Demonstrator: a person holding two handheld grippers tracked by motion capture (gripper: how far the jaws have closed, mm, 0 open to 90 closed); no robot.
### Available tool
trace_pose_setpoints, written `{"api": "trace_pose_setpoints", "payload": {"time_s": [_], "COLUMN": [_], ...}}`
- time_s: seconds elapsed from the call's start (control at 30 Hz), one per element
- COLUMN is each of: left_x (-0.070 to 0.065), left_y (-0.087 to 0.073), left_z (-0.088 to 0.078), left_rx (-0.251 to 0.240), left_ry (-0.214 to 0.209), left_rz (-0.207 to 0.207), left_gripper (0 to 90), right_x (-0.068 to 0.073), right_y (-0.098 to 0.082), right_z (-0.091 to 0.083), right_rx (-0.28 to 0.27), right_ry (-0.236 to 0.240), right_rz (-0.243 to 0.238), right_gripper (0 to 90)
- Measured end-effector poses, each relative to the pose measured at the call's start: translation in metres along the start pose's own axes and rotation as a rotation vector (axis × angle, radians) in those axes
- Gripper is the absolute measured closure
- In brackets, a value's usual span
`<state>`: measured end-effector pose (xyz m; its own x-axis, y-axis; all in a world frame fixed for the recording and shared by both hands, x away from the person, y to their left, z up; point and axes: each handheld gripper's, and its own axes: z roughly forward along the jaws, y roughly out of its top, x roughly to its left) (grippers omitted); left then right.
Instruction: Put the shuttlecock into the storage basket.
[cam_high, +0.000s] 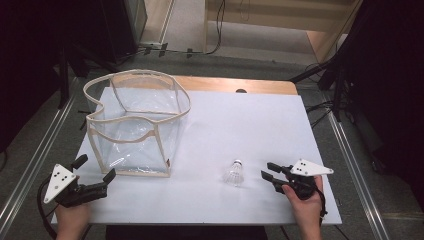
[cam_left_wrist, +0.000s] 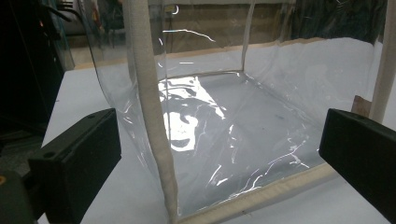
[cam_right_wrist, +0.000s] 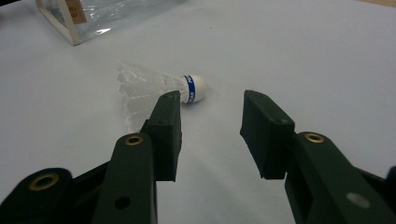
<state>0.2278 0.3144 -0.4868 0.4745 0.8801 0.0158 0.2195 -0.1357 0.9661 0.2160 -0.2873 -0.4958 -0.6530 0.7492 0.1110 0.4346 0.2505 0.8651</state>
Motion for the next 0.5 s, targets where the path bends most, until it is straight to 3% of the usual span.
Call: {"api": "trace_pose_setpoints", "payload": {"time_s": [0.2, 0.3, 0.5], "left_x": [0.0, 0.0, 0.0], "left_y": [0.0, 0.0, 0.0], "left_z": [0.0, 0.0, 0.0], "left_rx": [0.001, 0.001, 0.001], "left_ry": [-0.001, -0.001, -0.002], "left_rz": [0.0, 0.0, -0.001], "left_gripper": [0.0, 0.0, 0.0], "right_x": [0.007, 0.008, 0.014], "right_y": [0.003, 0.004, 0.006], "right_z": [0.007, 0.011, 0.02], "right_rx": [0.058, 0.085, 0.149], "right_ry": [0.004, -0.007, 0.047], "right_rz": [-0.03, -0.043, -0.057], "right_gripper": [75.8, 79.4, 87.1]}}
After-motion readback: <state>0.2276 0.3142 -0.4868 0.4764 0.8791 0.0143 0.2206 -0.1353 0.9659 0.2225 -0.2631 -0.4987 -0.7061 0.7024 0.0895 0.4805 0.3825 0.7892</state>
